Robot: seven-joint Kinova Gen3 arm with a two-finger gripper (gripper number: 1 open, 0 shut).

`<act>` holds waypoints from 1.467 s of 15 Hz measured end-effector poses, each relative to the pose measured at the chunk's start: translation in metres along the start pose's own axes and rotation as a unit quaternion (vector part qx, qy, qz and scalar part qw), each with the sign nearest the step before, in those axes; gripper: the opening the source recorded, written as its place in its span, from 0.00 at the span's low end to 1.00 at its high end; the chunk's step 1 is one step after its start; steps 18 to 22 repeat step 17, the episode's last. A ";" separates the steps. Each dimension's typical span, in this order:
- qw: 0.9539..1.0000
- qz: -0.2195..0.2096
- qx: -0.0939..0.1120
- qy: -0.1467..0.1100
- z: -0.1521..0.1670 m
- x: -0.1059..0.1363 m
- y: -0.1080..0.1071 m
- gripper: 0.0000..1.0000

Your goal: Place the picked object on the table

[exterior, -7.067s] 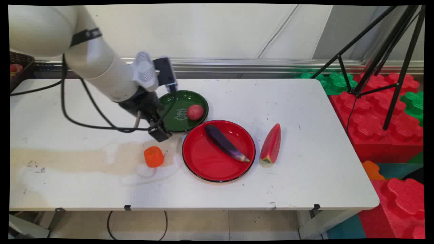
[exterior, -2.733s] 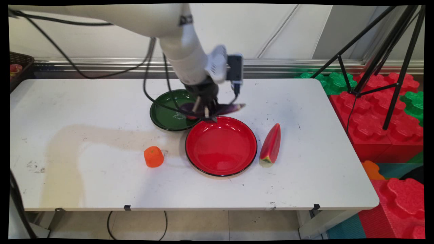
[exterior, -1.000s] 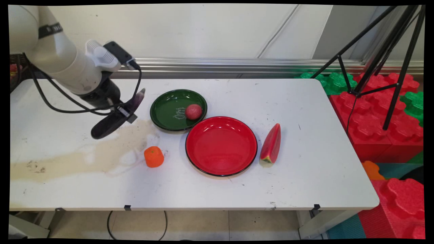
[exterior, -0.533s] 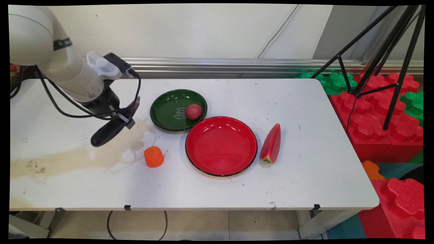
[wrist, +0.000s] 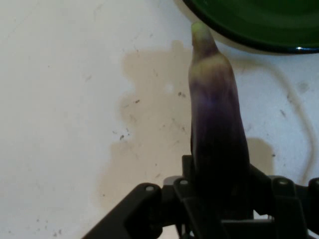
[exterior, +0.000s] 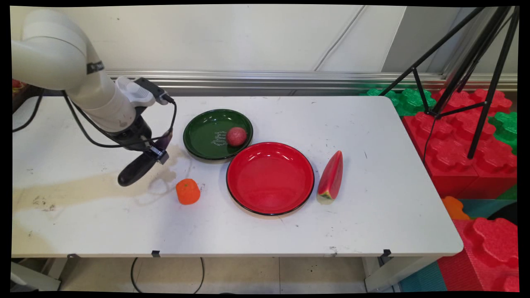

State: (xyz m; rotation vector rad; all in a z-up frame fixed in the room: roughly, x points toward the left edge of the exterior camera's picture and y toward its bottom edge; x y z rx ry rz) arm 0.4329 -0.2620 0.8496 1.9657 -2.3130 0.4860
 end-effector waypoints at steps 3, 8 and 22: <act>1.000 -0.003 -0.005 -0.005 0.012 0.003 0.000 0.00; 1.000 -0.008 -0.014 -0.009 0.029 0.011 0.004 0.00; 1.000 -0.007 -0.024 -0.007 0.039 0.016 0.011 1.00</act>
